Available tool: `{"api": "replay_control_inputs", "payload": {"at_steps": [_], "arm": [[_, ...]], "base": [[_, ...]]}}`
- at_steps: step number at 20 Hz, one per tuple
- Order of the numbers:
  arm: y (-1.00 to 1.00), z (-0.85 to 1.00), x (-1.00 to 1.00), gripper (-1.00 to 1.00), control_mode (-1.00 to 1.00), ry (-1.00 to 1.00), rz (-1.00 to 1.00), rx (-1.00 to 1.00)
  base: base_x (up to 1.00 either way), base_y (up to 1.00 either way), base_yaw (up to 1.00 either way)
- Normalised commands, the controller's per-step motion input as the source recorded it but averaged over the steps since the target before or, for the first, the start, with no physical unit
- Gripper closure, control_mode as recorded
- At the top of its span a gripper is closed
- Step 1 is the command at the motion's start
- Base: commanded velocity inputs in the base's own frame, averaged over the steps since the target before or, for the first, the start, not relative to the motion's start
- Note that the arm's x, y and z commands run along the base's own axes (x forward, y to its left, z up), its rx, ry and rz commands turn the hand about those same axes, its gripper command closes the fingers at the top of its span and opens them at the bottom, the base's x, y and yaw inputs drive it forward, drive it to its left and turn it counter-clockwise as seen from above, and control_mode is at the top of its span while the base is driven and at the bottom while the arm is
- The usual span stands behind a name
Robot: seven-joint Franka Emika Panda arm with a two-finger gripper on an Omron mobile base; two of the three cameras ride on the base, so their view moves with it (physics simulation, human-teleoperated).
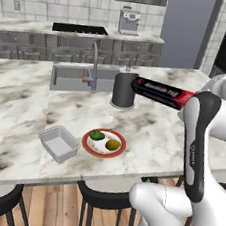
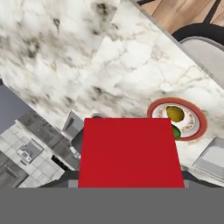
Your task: Retrieve the tupperware and aluminum foil from the cabinet and place them on the dining counter near the plate with avocado and lemon to prepare for storing leftovers.
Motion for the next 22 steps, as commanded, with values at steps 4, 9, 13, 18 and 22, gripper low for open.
{"api": "replay_control_inputs", "payload": {"at_steps": [4,9,13,18,22], "arm": [[0.12,-0.97,0.76,1.00,-1.00,0.00,-0.12,0.12],[0.01,-0.80,0.64,1.00,-1.00,0.06,-0.21,0.38],[0.00,-0.57,0.42,1.00,-1.00,0.14,-0.13,0.44],[0.14,-0.43,0.33,1.00,-1.00,0.30,-0.04,0.32],[0.27,-0.46,0.30,1.00,-1.00,0.33,0.00,0.21]], "base": [[0.00,0.00,0.00],[0.00,0.00,0.00],[0.00,0.00,0.00],[0.00,0.00,0.00],[0.00,0.00,0.00]]}}
